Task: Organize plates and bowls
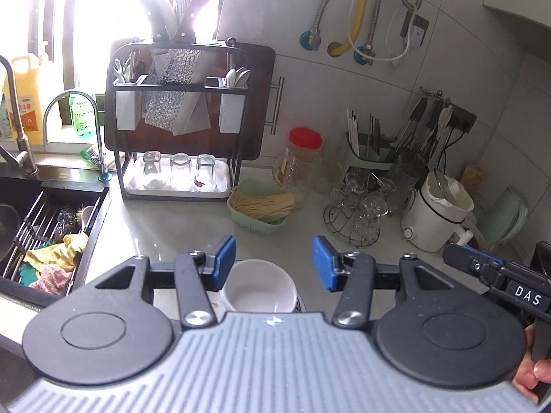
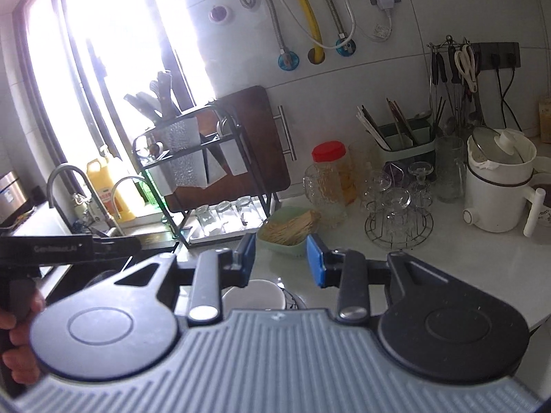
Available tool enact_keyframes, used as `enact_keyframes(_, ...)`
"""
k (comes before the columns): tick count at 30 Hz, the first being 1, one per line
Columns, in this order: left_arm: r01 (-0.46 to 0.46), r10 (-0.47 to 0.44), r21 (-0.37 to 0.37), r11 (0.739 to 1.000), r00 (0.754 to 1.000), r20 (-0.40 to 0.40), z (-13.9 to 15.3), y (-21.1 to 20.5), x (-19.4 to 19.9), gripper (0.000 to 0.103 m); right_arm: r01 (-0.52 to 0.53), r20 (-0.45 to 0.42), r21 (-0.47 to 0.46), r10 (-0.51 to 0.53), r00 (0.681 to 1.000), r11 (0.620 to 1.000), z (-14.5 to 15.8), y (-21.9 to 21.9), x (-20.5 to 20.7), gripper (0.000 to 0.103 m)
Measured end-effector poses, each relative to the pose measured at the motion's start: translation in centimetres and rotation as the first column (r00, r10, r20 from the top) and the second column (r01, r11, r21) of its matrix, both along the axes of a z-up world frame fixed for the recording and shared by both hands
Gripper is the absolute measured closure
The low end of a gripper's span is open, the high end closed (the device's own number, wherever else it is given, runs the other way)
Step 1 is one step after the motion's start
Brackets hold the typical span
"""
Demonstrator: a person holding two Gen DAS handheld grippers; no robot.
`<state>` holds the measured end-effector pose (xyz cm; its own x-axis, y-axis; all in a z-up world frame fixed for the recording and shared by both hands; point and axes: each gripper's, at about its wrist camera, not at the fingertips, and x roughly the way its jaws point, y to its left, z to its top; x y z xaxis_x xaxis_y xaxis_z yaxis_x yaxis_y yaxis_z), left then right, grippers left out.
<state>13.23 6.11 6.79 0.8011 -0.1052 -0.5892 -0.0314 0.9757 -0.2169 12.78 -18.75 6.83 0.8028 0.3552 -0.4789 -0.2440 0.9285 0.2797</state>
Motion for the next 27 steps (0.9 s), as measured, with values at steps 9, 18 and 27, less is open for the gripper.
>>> enact_keyframes(9,-0.027,0.027,0.005,1.0,1.0,-0.005,-0.1,-3.6,-4.9,0.024,0.001,0.024,-0.035,0.0,1.0,0.999,0.0,-2.5,-4.1,0.054)
enact_keyframes(18,-0.068,0.069,0.023,0.997,0.996,-0.051,-2.0,-4.9,-10.2,0.008,-0.024,0.01,-0.051,0.025,1.0,0.998,-2.3,-4.2,-6.8,0.01)
enact_keyframes(27,-0.088,0.09,0.029,0.996,0.993,-0.074,-3.3,-6.0,-13.3,0.006,-0.04,-0.008,-0.038,0.04,0.999,0.998,-3.8,-4.7,-10.1,0.009)
